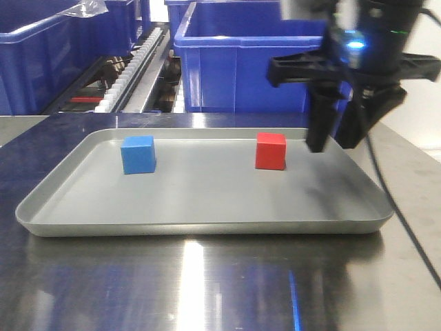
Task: Sort and place red and blue blocks on shelf
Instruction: 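Lower the right gripper over the red cube and close on it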
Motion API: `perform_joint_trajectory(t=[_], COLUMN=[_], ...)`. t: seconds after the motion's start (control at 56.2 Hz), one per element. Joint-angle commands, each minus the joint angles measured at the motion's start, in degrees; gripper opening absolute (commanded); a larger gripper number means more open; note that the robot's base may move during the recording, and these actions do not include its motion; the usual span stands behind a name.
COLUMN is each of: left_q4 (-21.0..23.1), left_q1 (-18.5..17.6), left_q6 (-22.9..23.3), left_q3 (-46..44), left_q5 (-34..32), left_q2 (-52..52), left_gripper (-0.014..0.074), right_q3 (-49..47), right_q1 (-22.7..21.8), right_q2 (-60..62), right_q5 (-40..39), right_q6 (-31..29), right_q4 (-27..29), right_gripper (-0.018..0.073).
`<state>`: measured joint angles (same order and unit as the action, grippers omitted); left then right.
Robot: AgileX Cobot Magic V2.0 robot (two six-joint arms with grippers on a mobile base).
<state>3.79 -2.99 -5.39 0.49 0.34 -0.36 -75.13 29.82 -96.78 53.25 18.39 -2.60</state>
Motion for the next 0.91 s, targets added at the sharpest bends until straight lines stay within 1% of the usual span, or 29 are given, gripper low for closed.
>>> perform_joint_trajectory(t=[0.0, 0.089, 0.16, 0.231, 0.374, 0.481, 0.89], left_q4=[0.5, 0.5, 0.5, 0.5, 0.5, 0.5, 0.5], left_q1=[0.0, 0.0, 0.0, 0.0, 0.0, 0.0, 0.0], left_q6=[-0.1, -0.1, -0.1, -0.1, -0.1, -0.1, -0.1], left_q3=[1.6, 1.6, 1.6, 1.6, 1.6, 1.6, 1.6], left_q5=[-5.1, -5.1, -5.1, -5.1, -5.1, -5.1, -5.1], left_q2=[-1.0, -1.0, -1.0, -1.0, -1.0, -1.0, -1.0], left_gripper=[0.008, 0.008, 0.008, 0.008, 0.008, 0.008, 0.008], right_q3=[-8.1, -14.1, -19.1, -23.0, -28.7, -30.3, -30.3], right_q1=[0.3, 0.3, 0.3, 0.3, 0.4, 0.4, 0.7], right_q2=[-1.1, -3.9, -6.2, -8.2, -12.1, -13.7, -17.4], right_q5=[4.6, 9.2, 12.3, 13.0, 13.8, 14.3, 14.1], right_q6=[0.4, 0.9, 3.9, 7.2, 10.2, 11.8, 12.5], right_q4=[0.1, 0.9, 1.1, 1.1, 1.1, 1.1, 0.5], right_gripper=[0.0477, 0.0499, 0.05, 0.05, 0.05, 0.05, 0.05])
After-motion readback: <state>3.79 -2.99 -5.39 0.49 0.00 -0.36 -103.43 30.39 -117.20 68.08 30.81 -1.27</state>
